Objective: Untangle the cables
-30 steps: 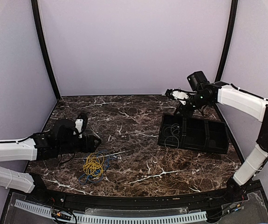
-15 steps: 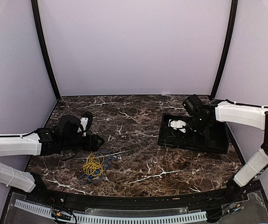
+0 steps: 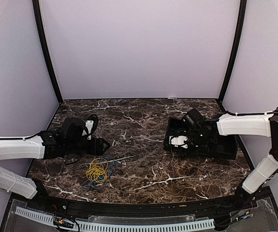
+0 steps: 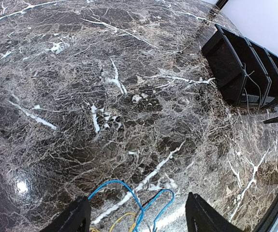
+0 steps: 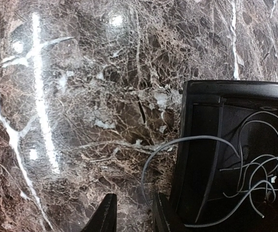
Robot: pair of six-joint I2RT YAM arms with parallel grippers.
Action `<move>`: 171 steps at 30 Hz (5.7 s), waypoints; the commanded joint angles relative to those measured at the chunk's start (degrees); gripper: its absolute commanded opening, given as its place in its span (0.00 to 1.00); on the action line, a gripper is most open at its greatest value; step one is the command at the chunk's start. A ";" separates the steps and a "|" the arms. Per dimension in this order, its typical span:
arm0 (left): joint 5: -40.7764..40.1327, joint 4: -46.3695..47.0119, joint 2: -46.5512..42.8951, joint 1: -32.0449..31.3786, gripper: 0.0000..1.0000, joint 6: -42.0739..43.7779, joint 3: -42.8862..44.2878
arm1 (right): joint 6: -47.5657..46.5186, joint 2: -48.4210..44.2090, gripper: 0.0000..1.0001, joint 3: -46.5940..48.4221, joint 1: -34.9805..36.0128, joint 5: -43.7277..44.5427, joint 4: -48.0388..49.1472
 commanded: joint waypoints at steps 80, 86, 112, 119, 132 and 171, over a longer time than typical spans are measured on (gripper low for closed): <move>0.72 4.37 -1.94 0.34 0.70 -1.42 -3.00 | 8.18 7.78 0.26 13.26 -20.48 12.66 -1.26; 1.61 5.31 -0.04 0.38 0.70 -0.82 -2.87 | 6.23 14.33 0.24 18.01 -20.49 14.54 2.38; -5.27 -3.34 -3.67 2.88 0.71 -5.55 -4.91 | 5.13 12.71 0.30 37.76 0.79 -1.88 -7.18; -5.65 -5.81 -2.94 3.19 0.71 -8.10 -4.42 | 4.62 19.91 0.36 39.66 10.45 -15.09 -6.70; -8.34 -7.86 -8.59 3.83 0.73 -11.23 -7.22 | 12.65 39.00 0.52 50.52 19.26 -22.98 -0.66; 4.01 28.99 -23.39 -9.07 0.72 9.07 -18.90 | 20.69 32.02 0.00 58.18 17.34 -29.00 -8.92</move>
